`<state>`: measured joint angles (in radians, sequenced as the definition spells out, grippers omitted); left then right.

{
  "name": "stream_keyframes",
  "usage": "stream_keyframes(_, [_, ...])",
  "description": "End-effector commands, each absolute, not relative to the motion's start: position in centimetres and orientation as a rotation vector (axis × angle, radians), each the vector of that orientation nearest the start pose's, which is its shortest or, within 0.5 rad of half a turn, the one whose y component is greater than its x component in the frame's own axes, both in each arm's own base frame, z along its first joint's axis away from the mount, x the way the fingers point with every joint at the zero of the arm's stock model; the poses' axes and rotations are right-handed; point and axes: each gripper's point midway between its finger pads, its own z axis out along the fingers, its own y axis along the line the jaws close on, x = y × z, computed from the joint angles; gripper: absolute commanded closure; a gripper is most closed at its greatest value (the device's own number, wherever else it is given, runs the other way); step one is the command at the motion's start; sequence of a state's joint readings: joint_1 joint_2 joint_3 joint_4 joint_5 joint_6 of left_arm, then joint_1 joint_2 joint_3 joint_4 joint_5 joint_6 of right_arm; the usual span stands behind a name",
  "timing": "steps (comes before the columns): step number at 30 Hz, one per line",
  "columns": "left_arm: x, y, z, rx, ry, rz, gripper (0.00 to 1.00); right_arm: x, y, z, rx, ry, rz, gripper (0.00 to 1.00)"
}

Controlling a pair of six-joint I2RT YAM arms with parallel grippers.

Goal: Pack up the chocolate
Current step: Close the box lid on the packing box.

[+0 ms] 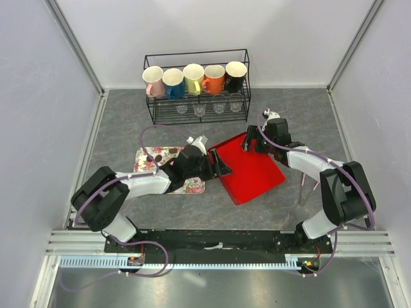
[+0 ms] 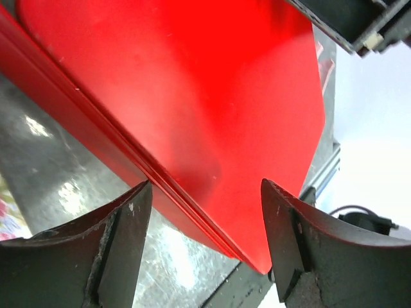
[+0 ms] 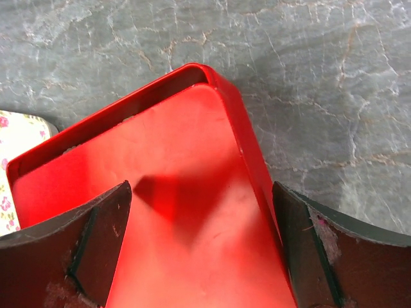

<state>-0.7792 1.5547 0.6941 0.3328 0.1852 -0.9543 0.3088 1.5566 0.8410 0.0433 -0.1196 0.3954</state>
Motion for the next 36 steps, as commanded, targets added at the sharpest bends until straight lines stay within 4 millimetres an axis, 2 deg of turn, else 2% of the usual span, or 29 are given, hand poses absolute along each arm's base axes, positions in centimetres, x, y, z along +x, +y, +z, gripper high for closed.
stream_keyframes(1, [26.0, -34.0, 14.1, -0.106, 2.152, -1.233, 0.23, 38.7, 16.1, 11.7, 0.005, 2.221, 0.471, 0.02])
stream_keyframes(2, [26.1, -33.6, 14.6, -0.091, 2.134, -1.206, 0.22, 39.0, 15.6, 12.0, 0.018, 2.21, 0.44, 0.02])
stream_keyframes(7, [27.1, -31.0, 14.9, -0.104, 2.126, -1.033, 0.18, 40.0, 15.1, 14.8, 0.027, 2.157, 0.411, 0.02])
stream_keyframes(9, [27.6, -30.1, 15.6, -0.109, 2.098, -0.992, 0.18, 40.2, 14.7, 14.9, 0.037, 2.163, 0.395, 0.02])
stream_keyframes(12, [28.0, -29.1, 15.6, -0.112, 2.093, -0.934, 0.17, 39.6, 13.6, 14.5, 0.079, 2.177, 0.359, 0.02])
stream_keyframes(14, [28.4, -28.4, 15.6, -0.114, 2.094, -0.911, 0.16, 39.1, 13.0, 14.9, 0.112, 2.164, 0.356, 0.02])
stream_keyframes(16, [29.0, -27.8, 15.8, -0.112, 2.087, -0.886, 0.15, 37.9, 12.1, 15.5, 0.173, 2.145, 0.362, 0.02])
stream_keyframes(17, [29.2, -27.7, 16.0, -0.106, 2.085, -0.875, 0.14, 37.5, 11.3, 16.5, 0.209, 2.12, 0.368, 0.02])
stream_keyframes(19, [29.9, -27.3, 16.2, -0.093, 2.077, -0.848, 0.11, 36.2, 10.3, 15.9, 0.293, 2.136, 0.412, 0.02])
stream_keyframes(20, [30.4, -27.3, 16.3, -0.089, 2.077, -0.834, 0.11, 35.9, 8.6, 16.8, 0.362, 2.1, 0.414, 0.03])
stream_keyframes(21, [30.7, -27.2, 16.4, -0.082, 2.074, -0.827, 0.1, 34.9, 8.0, 15.8, 0.398, 2.121, 0.433, 0.04])
stream_keyframes(22, [31.1, -27.0, 16.4, -0.067, 2.074, -0.812, 0.09, 34.1, 7.8, 15.6, 0.434, 2.13, 0.482, 0.05])
stream_keyframes(23, [31.6, -27.3, 16.4, -0.054, 2.081, -0.808, 0.08, 33.6, 6.6, 16.1, 0.476, 2.108, 0.501, 0.06])
stream_keyframes(24, [32.0, -27.4, 16.2, -0.04, 2.087, -0.798, 0.07, 32.7, 6.4, 15.1, 0.497, 2.13, 0.521, 0.07])
stream_keyframes(26, [33.0, -27.6, 16.9, -0.001, 2.073, -0.792, 0.04, 31.2, 6.4, 14.9, 0.517, 2.153, 0.557, 0.06])
stream_keyframes(27, [33.4, -27.7, 16.2, 0.013, 2.097, -0.778, 0.03, 30.5, 6.5, 14.2, 0.527, 2.173, 0.569, 0.07])
stream_keyframes(29, [34.3, -28.2, 16.7, 0.053, 2.092, -0.781, 0.01, 28.8, 7.1, 13.8, 0.553, 2.188, 0.618, 0.06])
stream_keyframes(31, [34.7, -28.5, 16.0, 0.099, 2.114, -0.774, 0.0, 27.6, 7.3, 13.4, 0.585, 2.201, 0.637, 0.05])
stream_keyframes(32, [35.2, -28.8, 16.7, 0.112, 2.099, -0.78, 0.0, 26.8, 7.5, 13.5, 0.608, 2.186, 0.665, 0.05])
stream_keyframes(33, [35.4, -29.0, 16.2, 0.127, 2.114, -0.776, 0.0, 26.3, 7.8, 13.4, 0.615, 2.185, 0.688, 0.04])
stream_keyframes(35, [36.2, -29.4, 16.8, 0.16, 2.092, -0.765, 0.0, 25.0, 8.3, 13.3, 0.637, 2.173, 0.74, 0.03])
stream_keyframes(36, [36.4, -29.7, 16.1, 0.185, 2.107, -0.763, 0.0, 24.4, 8.8, 13.3, 0.667, 2.171, 0.786, 0.03])
